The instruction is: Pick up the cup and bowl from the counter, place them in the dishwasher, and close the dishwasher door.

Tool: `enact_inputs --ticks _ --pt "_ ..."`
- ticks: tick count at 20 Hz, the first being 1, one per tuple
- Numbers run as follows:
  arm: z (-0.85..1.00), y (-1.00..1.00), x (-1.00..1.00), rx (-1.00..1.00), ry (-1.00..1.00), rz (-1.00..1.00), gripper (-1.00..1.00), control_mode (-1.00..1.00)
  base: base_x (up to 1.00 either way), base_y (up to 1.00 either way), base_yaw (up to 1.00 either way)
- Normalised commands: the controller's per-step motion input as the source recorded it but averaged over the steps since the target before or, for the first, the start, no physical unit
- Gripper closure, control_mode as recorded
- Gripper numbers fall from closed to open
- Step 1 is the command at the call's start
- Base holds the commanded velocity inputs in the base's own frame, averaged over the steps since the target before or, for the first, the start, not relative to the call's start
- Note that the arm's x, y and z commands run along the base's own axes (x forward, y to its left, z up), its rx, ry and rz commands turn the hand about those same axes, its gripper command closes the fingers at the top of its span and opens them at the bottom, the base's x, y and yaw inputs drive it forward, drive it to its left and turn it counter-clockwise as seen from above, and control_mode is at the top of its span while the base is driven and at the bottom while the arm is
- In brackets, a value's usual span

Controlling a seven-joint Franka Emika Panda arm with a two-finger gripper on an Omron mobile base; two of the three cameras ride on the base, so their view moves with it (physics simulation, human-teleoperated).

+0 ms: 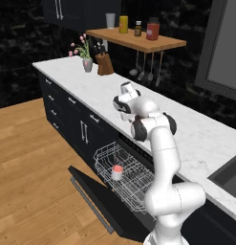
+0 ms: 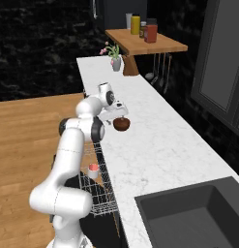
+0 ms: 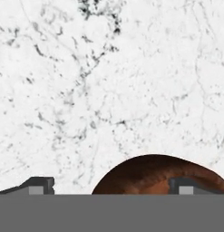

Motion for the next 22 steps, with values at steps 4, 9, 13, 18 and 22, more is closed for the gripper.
enact_inputs --ticks 4,9,13,18,22 --pt "-0.16 -0.01 0.00 0.00 0.07 0.00 1.00 -1.00 0.00 0.00 0.00" --pt "-0.19 -0.05 -0.01 0.01 0.02 0.00 1.00 -1.00 0.00 0.00 0.00" --pt "-0.03 -0.04 -0.36 0.04 0.00 0.03 1.00 -1.00 0.00 0.00 0.00" --pt "0.03 0.01 -0.92 0.02 -0.13 0.02 1.00 -1.00 0.00 0.00 0.00" --pt "0.02 0.21 -1.00 0.01 -0.21 0.00 1.00 -1.00 0.00 0.00 0.00"
